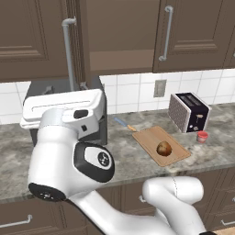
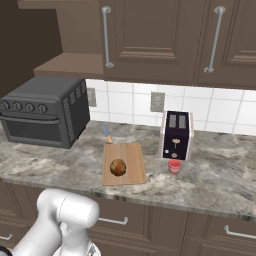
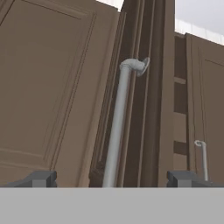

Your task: Pick the bread, place it on the cutting board, pick the jam, place it on the counter, and close the cabinet.

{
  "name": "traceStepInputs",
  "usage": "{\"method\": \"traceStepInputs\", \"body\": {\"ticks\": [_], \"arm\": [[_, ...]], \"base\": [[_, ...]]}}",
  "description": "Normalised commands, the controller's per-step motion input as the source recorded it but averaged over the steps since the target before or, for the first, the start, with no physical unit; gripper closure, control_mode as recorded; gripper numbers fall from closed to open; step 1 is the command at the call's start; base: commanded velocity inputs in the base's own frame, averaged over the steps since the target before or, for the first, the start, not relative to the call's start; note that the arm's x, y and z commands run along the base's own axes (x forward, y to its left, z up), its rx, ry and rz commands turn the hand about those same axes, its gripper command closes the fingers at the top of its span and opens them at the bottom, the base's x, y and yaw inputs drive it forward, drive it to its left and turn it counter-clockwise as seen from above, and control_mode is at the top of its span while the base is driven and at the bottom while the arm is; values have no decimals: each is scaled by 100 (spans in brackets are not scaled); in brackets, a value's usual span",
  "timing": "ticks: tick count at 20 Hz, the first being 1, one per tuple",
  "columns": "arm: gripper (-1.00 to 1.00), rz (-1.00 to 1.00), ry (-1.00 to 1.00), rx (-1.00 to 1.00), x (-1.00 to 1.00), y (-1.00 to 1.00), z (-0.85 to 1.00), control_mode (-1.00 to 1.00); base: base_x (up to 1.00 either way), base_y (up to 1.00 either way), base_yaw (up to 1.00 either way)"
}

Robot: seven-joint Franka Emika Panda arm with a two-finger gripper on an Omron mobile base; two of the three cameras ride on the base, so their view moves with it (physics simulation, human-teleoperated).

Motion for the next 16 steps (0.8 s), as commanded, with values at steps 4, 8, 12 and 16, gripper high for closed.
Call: {"method": "traceStepInputs", "body": {"ticks": [4, 8, 12, 16], "arm": [[-100, -9, -4, 0, 12, 0, 0, -100], [-100, -9, -4, 0, 8, 0, 0, -100], [-100, -9, -5, 0, 8, 2, 0, -100], [-100, -8, -3, 0, 14, 9, 0, -100]], "base": [[0, 0, 0], [0, 0, 0], [0, 0, 0], [0, 0, 0]]}}
